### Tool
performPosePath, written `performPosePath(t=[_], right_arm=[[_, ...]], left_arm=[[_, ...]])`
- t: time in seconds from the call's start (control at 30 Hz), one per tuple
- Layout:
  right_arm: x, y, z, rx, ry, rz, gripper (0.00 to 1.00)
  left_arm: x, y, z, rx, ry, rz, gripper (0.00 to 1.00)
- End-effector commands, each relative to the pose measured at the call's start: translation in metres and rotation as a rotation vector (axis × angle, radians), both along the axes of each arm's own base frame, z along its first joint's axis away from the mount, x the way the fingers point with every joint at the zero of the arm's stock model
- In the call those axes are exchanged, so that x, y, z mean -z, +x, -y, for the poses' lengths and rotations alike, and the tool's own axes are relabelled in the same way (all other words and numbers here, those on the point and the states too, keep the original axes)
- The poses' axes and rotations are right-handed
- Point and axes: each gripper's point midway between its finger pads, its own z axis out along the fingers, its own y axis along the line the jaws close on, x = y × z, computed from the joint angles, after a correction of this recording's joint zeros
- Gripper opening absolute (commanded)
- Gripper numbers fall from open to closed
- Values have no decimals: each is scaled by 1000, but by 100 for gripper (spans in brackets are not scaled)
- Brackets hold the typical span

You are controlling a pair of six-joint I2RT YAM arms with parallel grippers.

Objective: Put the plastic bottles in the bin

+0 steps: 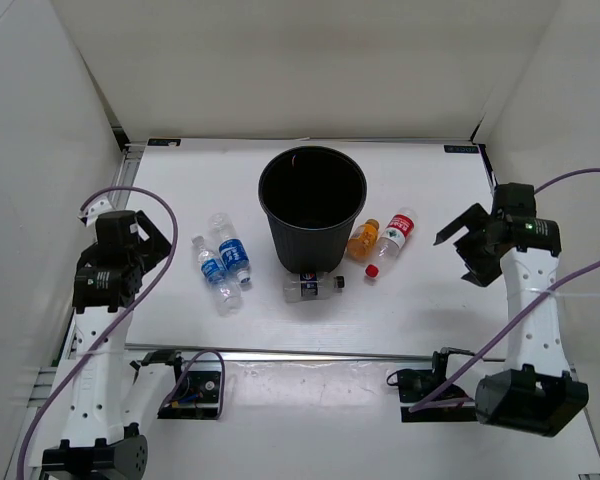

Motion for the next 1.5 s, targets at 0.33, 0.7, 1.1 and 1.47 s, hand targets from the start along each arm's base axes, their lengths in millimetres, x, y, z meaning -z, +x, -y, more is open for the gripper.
performPosePath(t=[0.33,0.7,1.1,1.47], right_arm=[[-12,93,-13,-195,9,86,100],[47,161,-34,-320,-4,-138,100],[133,163,-62,-390,17,-338,100],[178,157,-47,-359,0,-446,83]], left_arm=[[17,6,-14,-150,-5,-103,100],[36,-7,-9,-125,-20,-98,100],[41,-13,-10,-132,-11,-168,100],[48,-10,-12,-131,5,-250,100]])
